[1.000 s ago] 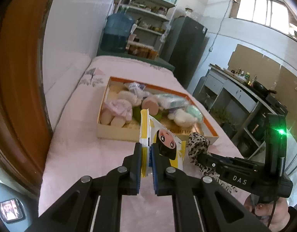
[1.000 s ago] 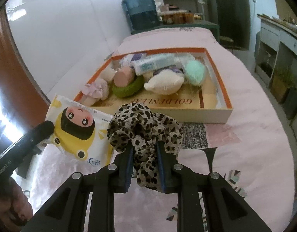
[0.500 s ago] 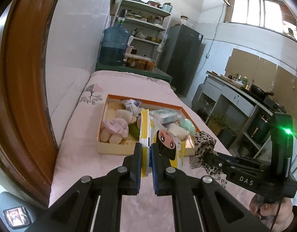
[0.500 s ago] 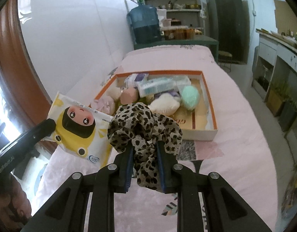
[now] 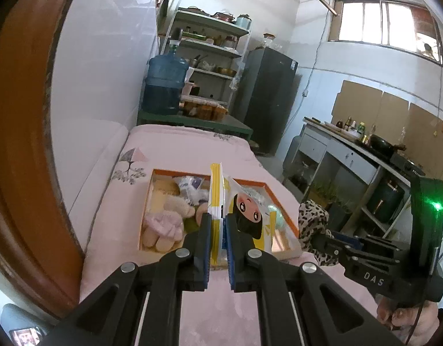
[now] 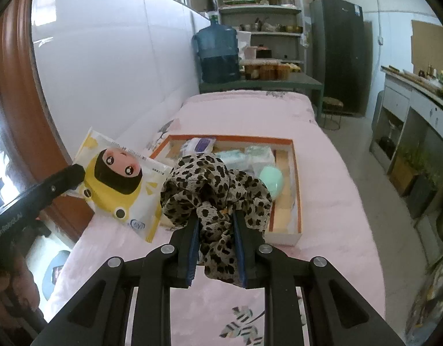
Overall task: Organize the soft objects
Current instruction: 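Lift and carry the wipes pack and leopard cloth over the box tray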
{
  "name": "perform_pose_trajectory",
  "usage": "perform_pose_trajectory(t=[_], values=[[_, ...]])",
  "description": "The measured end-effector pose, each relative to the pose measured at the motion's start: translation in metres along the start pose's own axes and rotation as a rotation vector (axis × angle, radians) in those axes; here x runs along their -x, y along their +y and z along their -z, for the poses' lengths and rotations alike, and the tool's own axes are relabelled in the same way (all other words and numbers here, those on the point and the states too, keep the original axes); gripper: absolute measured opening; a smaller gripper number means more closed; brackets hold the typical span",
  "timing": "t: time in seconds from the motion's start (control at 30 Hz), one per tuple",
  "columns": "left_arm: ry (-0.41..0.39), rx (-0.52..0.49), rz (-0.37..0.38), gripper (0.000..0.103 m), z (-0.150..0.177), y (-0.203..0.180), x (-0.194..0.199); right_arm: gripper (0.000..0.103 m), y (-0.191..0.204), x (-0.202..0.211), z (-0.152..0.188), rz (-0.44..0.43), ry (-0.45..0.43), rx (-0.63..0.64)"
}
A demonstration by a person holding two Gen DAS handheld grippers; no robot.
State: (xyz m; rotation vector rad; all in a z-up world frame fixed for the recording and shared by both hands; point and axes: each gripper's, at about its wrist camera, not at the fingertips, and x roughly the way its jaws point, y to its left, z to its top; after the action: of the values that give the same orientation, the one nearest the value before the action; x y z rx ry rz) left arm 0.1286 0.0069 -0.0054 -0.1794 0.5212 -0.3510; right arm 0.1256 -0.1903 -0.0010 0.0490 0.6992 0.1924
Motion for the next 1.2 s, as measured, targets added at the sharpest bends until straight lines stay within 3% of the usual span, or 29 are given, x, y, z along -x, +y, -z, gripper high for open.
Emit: perform_pose_trajectory(t=[0.53, 0.83, 1.2], values=[[-0.036, 0.064, 0.019, 0.009, -0.044, 0.008, -0.039, 0.022, -0.023, -0.022, -0.051, 0.023, -0.03, 0.021], [-0.026, 0.114, 0.023, 0.009, -0.065, 0.02, -0.075, 0.022, -0.042, -0.056, -0.08, 0.009, 0.005, 0.021], [0.018, 0.154, -0.001, 0.009, -0.069, 0.039, -0.116, 0.022, -0.058, -0.099, -0.092, -0.001, 0.058, 0.013]])
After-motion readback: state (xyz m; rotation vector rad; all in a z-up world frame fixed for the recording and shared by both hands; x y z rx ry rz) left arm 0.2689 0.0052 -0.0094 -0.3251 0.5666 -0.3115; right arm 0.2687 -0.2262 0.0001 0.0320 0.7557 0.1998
